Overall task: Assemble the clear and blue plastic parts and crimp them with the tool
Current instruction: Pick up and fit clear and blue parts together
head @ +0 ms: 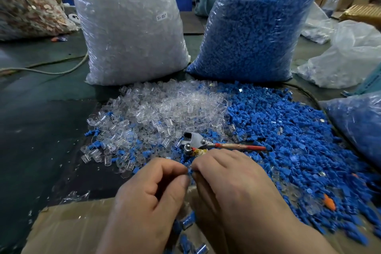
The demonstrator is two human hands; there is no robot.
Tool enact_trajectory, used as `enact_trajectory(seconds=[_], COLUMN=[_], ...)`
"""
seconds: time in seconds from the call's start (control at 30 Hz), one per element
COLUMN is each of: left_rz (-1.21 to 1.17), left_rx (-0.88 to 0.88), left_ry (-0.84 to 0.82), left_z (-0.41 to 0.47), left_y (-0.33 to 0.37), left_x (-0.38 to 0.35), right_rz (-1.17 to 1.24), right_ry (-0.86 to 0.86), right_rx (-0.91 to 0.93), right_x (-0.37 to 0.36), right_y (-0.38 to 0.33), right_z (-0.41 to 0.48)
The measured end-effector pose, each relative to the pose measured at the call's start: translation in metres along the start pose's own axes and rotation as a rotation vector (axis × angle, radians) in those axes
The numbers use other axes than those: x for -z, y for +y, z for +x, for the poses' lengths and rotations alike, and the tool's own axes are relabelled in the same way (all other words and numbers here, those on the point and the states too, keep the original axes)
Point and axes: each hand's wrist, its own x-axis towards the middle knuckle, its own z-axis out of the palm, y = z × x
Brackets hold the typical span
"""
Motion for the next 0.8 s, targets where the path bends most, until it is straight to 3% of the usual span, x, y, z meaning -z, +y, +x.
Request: enact_trajectory(seconds=[0.27,0.43,0.53,0.8], left_rz=[-0.302,-0.339,-0.371,-0.361], left_rx=[0.207,0.100,0.110,0.218], left_ry=[-0.181,-0.155,-0.152,-0.217], left_z=[0.007,0.005,0.004,0.008], left_y=[0.001,0.001,0.001,-0.002], left_x=[0.011,0.013,0.013,0.012], right_rz=[0.078,0.227,0.185,0.036], right_ry=[0.015,-0.095,-0.031,-0.145], right_rx=[0.018,-0.189,-0.110,0.045], right_x=[0.005,0.001,0.006,0.011], right_y=[-0.013,-0.021,-0.025,-0.020], right_z=[0.001,-0.005,-0.001,0.004])
